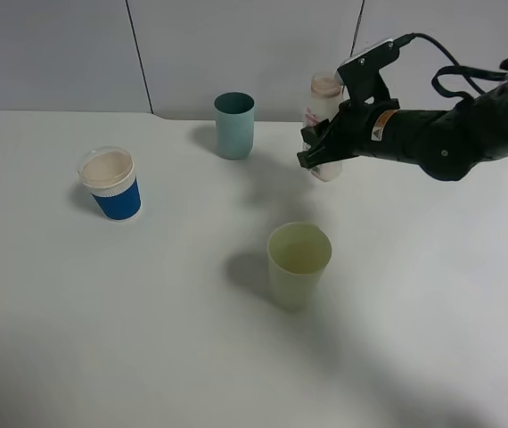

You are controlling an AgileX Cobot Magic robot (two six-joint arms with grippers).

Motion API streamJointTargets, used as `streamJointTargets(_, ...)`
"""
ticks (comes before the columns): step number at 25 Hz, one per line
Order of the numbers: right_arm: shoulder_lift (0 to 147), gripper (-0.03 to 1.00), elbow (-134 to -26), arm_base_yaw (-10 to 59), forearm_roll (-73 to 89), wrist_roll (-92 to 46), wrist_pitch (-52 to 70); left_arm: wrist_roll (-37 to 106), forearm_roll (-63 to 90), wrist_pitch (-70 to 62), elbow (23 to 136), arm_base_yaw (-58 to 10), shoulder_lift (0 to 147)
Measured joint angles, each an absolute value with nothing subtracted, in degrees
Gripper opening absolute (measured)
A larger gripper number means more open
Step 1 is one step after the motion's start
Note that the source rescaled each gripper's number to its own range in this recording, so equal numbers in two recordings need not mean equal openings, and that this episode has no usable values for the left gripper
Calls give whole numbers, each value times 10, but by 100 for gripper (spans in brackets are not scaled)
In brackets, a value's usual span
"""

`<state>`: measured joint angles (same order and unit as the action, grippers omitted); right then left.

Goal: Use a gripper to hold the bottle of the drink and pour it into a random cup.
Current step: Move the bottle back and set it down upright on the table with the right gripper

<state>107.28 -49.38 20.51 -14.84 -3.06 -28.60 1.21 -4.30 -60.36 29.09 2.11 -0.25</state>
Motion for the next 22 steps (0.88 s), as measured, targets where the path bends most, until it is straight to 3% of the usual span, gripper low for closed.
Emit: streamJointTargets(22,1148,0,-491,203,-117,-33,-370,12,-43,-604,291,21,-3)
